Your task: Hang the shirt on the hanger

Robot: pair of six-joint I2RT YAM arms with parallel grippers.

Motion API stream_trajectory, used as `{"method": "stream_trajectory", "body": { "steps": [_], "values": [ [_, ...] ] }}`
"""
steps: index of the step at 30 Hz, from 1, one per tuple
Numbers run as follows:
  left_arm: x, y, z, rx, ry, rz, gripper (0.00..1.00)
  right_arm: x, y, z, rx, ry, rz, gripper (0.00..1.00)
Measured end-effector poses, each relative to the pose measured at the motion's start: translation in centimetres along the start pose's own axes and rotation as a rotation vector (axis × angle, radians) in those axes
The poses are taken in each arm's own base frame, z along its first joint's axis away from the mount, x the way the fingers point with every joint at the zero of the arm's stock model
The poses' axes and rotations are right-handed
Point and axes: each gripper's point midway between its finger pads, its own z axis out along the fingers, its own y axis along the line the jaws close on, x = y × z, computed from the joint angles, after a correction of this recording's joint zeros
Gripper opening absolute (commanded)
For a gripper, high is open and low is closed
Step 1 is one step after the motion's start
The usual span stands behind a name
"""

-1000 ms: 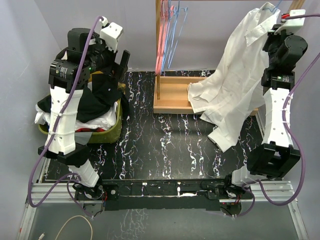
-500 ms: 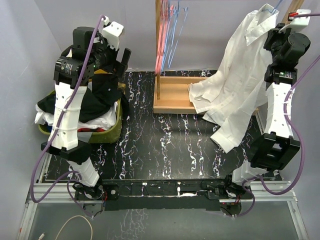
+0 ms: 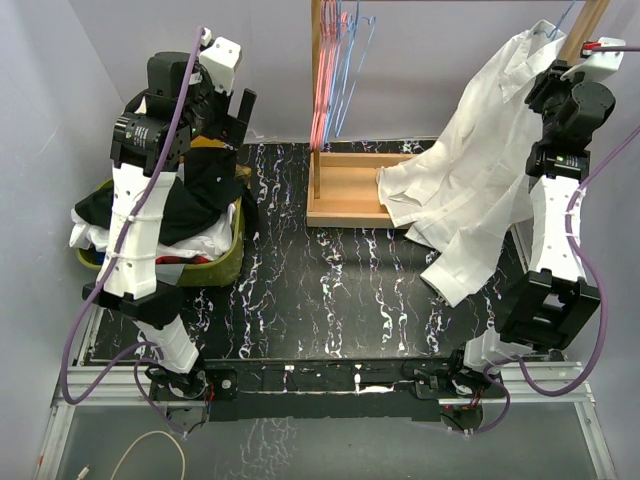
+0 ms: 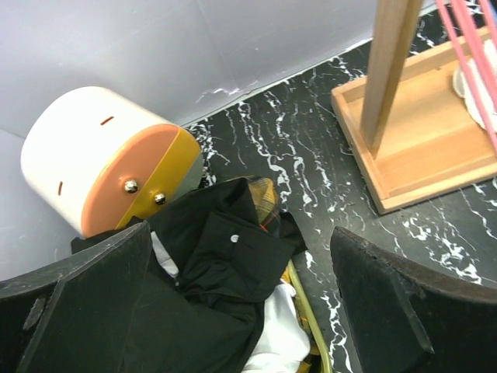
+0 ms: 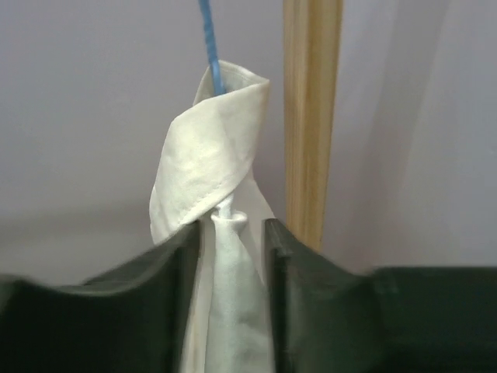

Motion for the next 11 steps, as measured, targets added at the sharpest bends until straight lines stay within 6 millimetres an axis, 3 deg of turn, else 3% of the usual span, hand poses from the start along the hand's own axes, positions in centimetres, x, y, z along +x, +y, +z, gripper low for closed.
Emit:
{"method": "stream_trajectory", "body": {
  "steps": [2, 4, 11],
  "values": [
    [0.1, 0.5, 0.1, -0.032, 0.006, 0.005, 0.97, -0.5, -0.5, -0.5, 0.031, -0.015, 0.005, 0.79],
    [0.3, 1.1, 0.2, -0.064, 0.014, 0.012, 0.97, -1.4, -1.0, -1.1, 0.064, -0.039, 0.009, 0.94],
    [0.5, 2.8, -0.9, -0.128, 0.008, 0.016, 0.97, -7.2, -2.2, -4.6, 0.18, -0.175, 0.107, 0.98]
  ]
}}
